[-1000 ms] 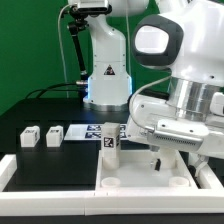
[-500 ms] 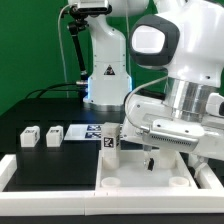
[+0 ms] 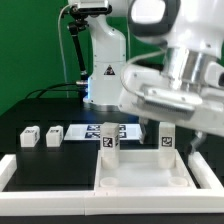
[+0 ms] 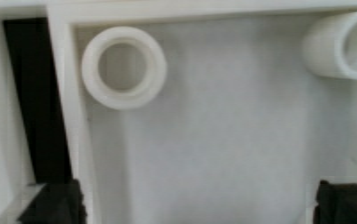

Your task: Assemble square table

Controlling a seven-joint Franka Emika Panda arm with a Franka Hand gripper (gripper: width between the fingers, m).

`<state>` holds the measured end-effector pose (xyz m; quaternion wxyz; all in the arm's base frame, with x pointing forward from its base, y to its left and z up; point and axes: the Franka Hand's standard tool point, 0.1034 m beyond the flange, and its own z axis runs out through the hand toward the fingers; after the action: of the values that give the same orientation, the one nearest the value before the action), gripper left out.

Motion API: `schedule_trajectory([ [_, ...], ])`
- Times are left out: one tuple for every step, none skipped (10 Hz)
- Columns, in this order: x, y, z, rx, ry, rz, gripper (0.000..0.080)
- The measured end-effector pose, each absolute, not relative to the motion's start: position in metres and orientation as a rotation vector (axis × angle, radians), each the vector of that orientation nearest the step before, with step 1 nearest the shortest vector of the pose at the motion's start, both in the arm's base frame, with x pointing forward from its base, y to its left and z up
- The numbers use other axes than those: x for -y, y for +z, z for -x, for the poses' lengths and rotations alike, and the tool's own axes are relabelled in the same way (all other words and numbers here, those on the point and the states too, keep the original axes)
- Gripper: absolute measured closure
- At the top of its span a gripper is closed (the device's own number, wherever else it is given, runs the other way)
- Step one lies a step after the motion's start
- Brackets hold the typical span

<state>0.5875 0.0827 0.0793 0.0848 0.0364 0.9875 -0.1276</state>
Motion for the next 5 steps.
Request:
schedule_trajectory([
  [-0.071,0.093,-0.586,-2.933,-0.401,-0.122,0.015],
  [-0.058,0.103,-0.585,-2.919,-0.41,-0.178,0.015],
  [-0.04,0.111,-0.58,-2.908,-0.424,-0.239,0.015],
  [-0.008,0.124,-0.569,-2.883,-0.442,-0.385,0.015],
  [0.012,0.129,-0.56,-2.877,-0.453,-0.431,0.015],
])
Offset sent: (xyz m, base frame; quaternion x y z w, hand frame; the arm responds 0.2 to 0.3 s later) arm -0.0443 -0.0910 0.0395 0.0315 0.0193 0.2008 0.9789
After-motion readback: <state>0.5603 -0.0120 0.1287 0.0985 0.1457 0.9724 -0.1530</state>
